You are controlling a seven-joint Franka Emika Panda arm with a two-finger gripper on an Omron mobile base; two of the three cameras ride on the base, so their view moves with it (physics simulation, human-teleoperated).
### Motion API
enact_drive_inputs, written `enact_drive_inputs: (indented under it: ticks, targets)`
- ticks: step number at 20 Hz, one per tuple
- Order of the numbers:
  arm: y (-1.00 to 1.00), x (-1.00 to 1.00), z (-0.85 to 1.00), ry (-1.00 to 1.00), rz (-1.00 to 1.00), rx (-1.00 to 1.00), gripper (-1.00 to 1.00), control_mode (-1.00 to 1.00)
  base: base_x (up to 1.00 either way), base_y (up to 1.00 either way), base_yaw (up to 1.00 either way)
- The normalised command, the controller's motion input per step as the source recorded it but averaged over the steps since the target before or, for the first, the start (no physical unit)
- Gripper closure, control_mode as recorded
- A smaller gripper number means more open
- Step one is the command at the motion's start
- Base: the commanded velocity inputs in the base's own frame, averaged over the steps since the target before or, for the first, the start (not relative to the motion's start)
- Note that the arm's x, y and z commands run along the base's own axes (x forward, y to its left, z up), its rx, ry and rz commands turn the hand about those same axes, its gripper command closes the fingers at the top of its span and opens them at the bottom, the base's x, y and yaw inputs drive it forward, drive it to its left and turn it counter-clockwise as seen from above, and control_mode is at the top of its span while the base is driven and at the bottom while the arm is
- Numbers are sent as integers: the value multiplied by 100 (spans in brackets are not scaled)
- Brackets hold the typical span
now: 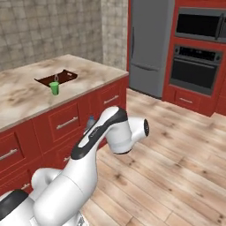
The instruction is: Place the drinks on the dining counter in a tight cluster.
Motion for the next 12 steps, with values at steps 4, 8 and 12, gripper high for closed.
enact_drive_inputs:
  ticks: [4,8,12]
  targets:
    - [0,0,0,0,0,0,100,100,85,0,15]
    - [0,0,0,0,0,0,100,100,83,0,24]
    - [0,0,0,0,0,0,100,100,72,0,41]
